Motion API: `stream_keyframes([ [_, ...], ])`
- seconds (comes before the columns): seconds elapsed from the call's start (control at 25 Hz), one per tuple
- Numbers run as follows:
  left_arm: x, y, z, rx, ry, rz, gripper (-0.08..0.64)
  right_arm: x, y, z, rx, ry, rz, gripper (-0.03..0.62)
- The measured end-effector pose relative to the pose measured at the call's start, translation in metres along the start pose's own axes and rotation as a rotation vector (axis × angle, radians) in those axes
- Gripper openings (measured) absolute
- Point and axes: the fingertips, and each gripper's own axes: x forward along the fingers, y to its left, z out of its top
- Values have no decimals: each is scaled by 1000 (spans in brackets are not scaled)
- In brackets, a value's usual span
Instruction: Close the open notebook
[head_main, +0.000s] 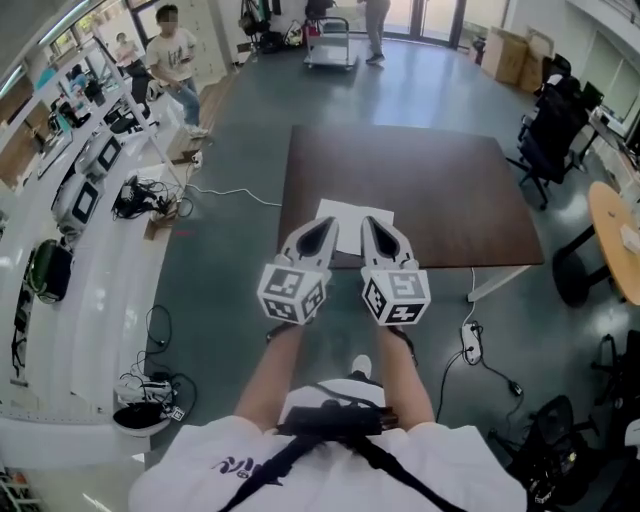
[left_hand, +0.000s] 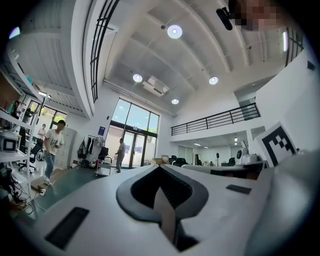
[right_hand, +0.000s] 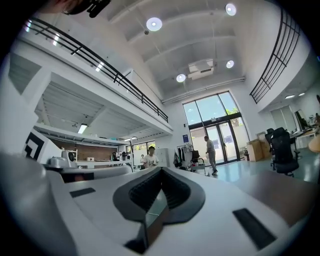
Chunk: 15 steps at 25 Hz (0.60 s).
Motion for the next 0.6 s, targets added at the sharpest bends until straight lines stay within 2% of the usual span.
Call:
stream_keyframes([
  [0.36, 87, 8, -3, 7, -10, 78, 8, 46, -75, 9, -21, 11, 72, 5],
  [0.6, 110, 5, -21, 23, -1, 130, 8, 58, -114, -1, 8, 2, 85, 5],
])
